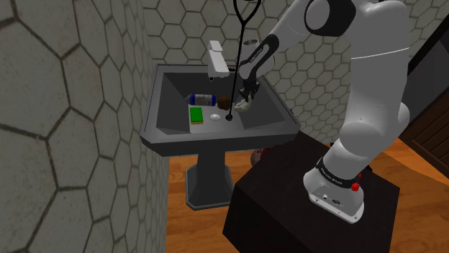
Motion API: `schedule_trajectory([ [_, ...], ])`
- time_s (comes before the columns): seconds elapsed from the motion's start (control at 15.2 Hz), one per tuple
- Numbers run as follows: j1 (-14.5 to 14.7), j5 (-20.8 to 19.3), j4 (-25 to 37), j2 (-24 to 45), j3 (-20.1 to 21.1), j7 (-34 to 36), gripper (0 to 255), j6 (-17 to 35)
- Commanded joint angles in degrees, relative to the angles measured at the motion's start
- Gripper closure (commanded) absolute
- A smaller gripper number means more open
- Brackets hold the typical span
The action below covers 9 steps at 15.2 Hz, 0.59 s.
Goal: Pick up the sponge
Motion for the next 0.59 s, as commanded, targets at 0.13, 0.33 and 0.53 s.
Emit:
schedule_trajectory([
  [0.13, 0.0, 0.0, 0.0, 0.0, 0.0, 0.0, 255, 0.0],
  [0.33, 0.0, 0.0, 0.0, -0.5, 0.0, -0.2, 255, -0.5],
  [0.53, 0.1, 0.0, -0.2, -2.4, -0.1, -0.5, 255, -2.2],
])
